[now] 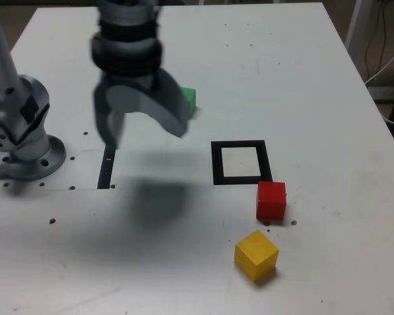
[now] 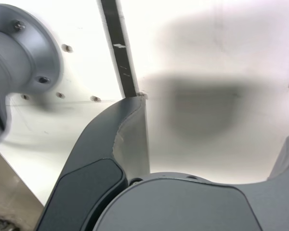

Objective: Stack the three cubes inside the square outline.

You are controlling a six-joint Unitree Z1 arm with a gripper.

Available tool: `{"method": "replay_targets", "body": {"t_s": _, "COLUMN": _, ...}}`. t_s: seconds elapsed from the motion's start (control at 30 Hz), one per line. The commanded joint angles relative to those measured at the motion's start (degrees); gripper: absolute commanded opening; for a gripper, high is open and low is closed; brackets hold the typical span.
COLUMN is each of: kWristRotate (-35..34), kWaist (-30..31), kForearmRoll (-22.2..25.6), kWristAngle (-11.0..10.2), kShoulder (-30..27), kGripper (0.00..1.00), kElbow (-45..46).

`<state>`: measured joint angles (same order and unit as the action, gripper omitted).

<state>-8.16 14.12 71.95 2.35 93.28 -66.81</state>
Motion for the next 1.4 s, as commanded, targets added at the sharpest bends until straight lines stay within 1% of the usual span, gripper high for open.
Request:
{"method": "replay_targets", "body": {"t_s": 0.0, "kWristRotate": -1.0, "kWaist": 1.5, "kForearmRoll": 1.4, "kWristAngle": 0.1, "kShoulder": 2.2, "kGripper": 0.99, "kElbow": -3.2}}
{"method": "replay_targets", "body": {"t_s": 0.2, "kWristRotate": -2.3, "kWaist": 4.1, "kForearmRoll": 4.7, "kWristAngle": 0.2, "kShoulder": 7.5, "kGripper": 0.99, "kElbow": -11.5}}
{"method": "replay_targets", "body": {"t_s": 0.47, "kWristRotate": -2.4, "kWaist": 5.1, "kForearmRoll": 9.0, "kWristAngle": 0.2, "kShoulder": 13.8, "kGripper": 0.99, "kElbow": -21.9}}
{"method": "replay_targets", "body": {"t_s": 0.83, "kWristRotate": -2.0, "kWaist": 5.5, "kForearmRoll": 11.7, "kWristAngle": -0.4, "kShoulder": 21.1, "kGripper": 0.99, "kElbow": -31.6}}
{"method": "replay_targets", "body": {"t_s": 1.1, "kWristRotate": -1.3, "kWaist": 6.0, "kForearmRoll": 13.7, "kWristAngle": -0.4, "kShoulder": 26.7, "kGripper": 0.99, "kElbow": -38.8}}
{"method": "replay_targets", "body": {"t_s": 1.37, "kWristRotate": -0.4, "kWaist": 6.0, "kForearmRoll": 14.9, "kWristAngle": -0.3, "kShoulder": 30.4, "kGripper": 0.99, "kElbow": -43.3}}
